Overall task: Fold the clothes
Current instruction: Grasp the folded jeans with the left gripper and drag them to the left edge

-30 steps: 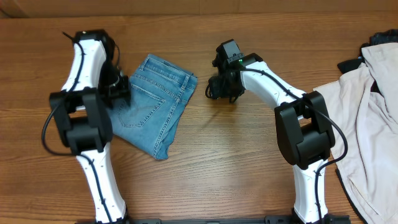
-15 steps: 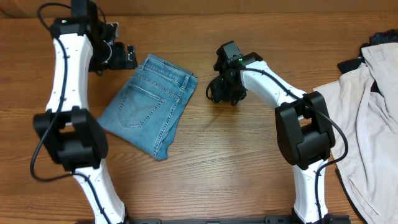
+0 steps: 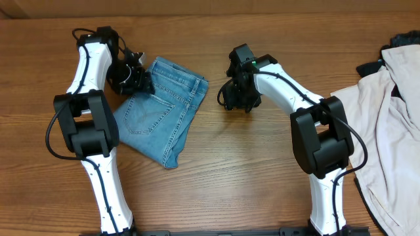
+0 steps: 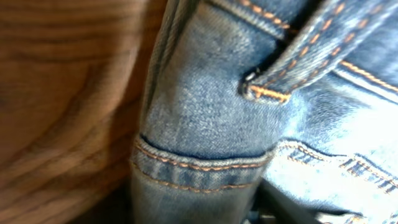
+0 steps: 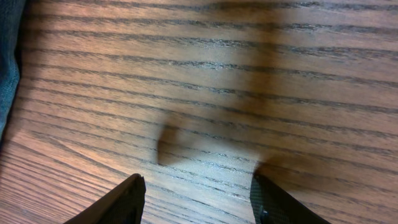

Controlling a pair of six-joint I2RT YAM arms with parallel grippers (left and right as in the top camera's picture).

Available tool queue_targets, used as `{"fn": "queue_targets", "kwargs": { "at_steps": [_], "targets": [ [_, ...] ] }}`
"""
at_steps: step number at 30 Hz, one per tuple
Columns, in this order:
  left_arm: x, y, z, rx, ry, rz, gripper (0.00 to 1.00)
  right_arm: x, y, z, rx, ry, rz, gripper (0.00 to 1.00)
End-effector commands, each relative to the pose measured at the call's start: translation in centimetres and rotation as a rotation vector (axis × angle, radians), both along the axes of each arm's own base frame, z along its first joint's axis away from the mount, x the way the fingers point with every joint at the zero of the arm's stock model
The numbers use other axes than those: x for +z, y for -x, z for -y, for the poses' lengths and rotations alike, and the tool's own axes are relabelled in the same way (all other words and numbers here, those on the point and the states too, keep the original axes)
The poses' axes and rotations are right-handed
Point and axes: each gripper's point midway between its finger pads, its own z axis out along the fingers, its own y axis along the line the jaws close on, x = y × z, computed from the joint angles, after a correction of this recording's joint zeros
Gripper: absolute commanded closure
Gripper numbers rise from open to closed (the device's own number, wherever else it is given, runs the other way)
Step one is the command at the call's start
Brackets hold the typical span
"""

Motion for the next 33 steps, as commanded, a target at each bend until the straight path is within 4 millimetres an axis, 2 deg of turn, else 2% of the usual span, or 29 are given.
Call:
{"fn": "queue_targets", "kwargs": {
  "at_steps": [1,3,5,10,11,14,15,16,17,18,23,26,28,29,30,31,33],
  "targets": [
    [-2.8,1.8,0.2,-0.032,0.041,-0.086,0.96,-0.5,0.3,0.1,-0.002,0.011,-0.018,0.42],
    [-3.0,2.2,-1.4,-0.001,-0.007,-0.111,0.96,-0.5,0.5,0.2,-0.002,0.014,-0.024,0.43],
    [-3.1,2.5,-4.0,0.069,-0.08,-0.138,0.96,-0.5,0.6,0.2,-0.002,0.017,-0.03,0.43],
    [-1.6,3.4,-13.1,0.312,-0.188,-0.139,0.96,-0.5,0.6,0.3,-0.002,0.017,-0.03,0.43],
    [-0.8,3.5,-15.9,0.382,-0.19,-0.115,0.96,-0.5,0.6,0.3,-0.002,0.017,-0.03,0.43],
    [0.7,4.2,-21.8,0.518,-0.205,-0.053,0.96,-0.5,0.6,0.3,-0.002,0.017,-0.031,0.43],
    [1.2,4.5,-24.3,0.58,-0.213,-0.026,0.96,-0.5,0.6,0.3,-0.002,0.017,-0.031,0.43],
    [1.5,4.8,-26.4,0.634,-0.222,-0.004,0.96,-0.5,0.6,0.3,-0.002,0.017,-0.032,0.43],
    [1.6,4.9,-27.4,0.657,-0.224,0.012,0.96,-0.5,0.6,0.3,-0.002,0.017,-0.032,0.43],
    [2.1,5.2,-29.7,0.717,-0.234,0.043,0.96,-0.5,0.7,0.3,-0.002,0.018,-0.033,0.43],
    [3.5,4.8,-33.9,0.796,-0.246,0.16,0.96,-0.6,1.0,0.4,-0.003,0.023,-0.045,0.44],
    [4.5,3.8,-34.8,0.802,-0.266,0.214,0.94,-0.6,1.1,0.4,-0.002,0.025,-0.049,0.46],
    [5.9,3.1,-35.6,0.835,-0.281,0.252,0.81,-0.6,1.1,0.5,-0.003,0.026,-0.052,0.46],
    [7.0,2.8,-35.8,0.847,-0.286,0.269,0.48,-0.6,1.3,0.5,-0.002,0.028,-0.058,0.46],
    [7.8,2.7,-35.9,0.856,-0.289,0.275,0.21,-0.6,1.4,0.6,-0.002,0.03,-0.061,0.46],
    [8.5,2.7,-36.0,0.859,-0.29,0.28,0.0,-0.6,1.5,0.6,-0.002,0.032,-0.066,0.46],
    [10.6,2.7,-35.9,0.887,-0.287,0.291,0.0,-0.6,1.6,0.7,-0.002,0.034,-0.07,0.46]
  ]
}}
